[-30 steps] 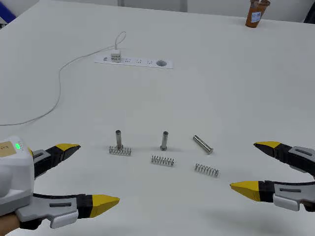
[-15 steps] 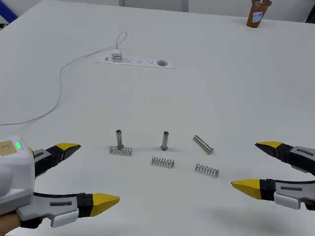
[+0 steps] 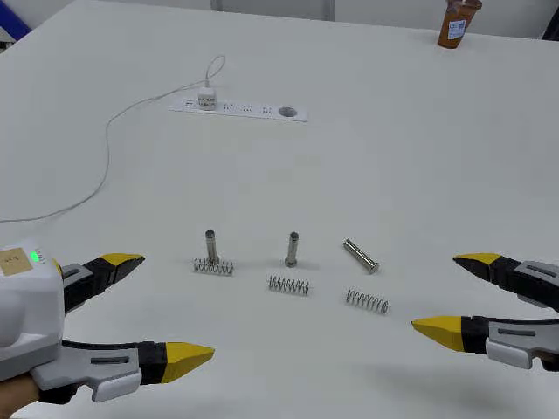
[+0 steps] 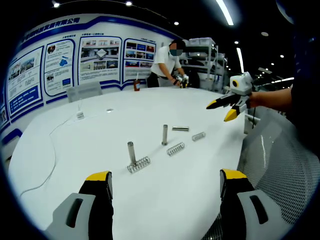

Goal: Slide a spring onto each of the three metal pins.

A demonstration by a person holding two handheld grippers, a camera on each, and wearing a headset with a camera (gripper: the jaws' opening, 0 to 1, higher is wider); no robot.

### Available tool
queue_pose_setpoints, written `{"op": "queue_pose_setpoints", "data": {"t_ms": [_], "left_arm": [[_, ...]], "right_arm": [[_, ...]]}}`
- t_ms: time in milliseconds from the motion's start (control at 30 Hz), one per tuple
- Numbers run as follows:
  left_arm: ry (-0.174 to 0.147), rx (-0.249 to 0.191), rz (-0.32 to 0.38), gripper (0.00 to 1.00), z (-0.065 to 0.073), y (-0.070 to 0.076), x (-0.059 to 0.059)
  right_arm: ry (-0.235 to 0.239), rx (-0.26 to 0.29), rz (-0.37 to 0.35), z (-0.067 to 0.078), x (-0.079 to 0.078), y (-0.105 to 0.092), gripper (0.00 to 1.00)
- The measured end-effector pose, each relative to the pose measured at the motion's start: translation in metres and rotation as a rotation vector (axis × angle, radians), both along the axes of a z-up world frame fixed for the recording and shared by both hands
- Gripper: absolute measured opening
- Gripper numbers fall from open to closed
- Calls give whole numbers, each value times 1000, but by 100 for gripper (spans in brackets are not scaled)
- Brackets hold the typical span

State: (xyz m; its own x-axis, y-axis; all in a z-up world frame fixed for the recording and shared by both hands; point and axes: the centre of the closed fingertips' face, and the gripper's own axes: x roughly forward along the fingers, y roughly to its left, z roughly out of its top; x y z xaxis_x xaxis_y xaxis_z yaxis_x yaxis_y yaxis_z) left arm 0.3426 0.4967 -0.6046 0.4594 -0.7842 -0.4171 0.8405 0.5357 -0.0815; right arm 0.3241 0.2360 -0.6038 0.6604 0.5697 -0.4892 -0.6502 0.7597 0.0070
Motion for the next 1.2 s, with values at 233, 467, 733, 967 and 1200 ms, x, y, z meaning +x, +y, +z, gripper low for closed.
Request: {"op": "queue_pose_setpoints", "data": {"t_ms": [233, 467, 733, 967, 1200], "left_arm": [[-2, -2, 0, 91, 1, -1, 0], [-3, -4, 0, 90, 2, -2, -2], [-4, -4, 1, 90, 2, -2, -1], [-2, -3, -5, 90, 2, -4, -2], [-1, 0, -11, 89, 1, -5, -2]], "right_arm": [[14, -7, -10, 3, 12, 1, 65], [17, -29, -18, 8, 32, 6, 57], [58, -68, -11, 2, 60, 16, 46], [101, -103, -8, -8, 80, 28, 41], [153, -136, -24, -20, 98, 37, 36]]}}
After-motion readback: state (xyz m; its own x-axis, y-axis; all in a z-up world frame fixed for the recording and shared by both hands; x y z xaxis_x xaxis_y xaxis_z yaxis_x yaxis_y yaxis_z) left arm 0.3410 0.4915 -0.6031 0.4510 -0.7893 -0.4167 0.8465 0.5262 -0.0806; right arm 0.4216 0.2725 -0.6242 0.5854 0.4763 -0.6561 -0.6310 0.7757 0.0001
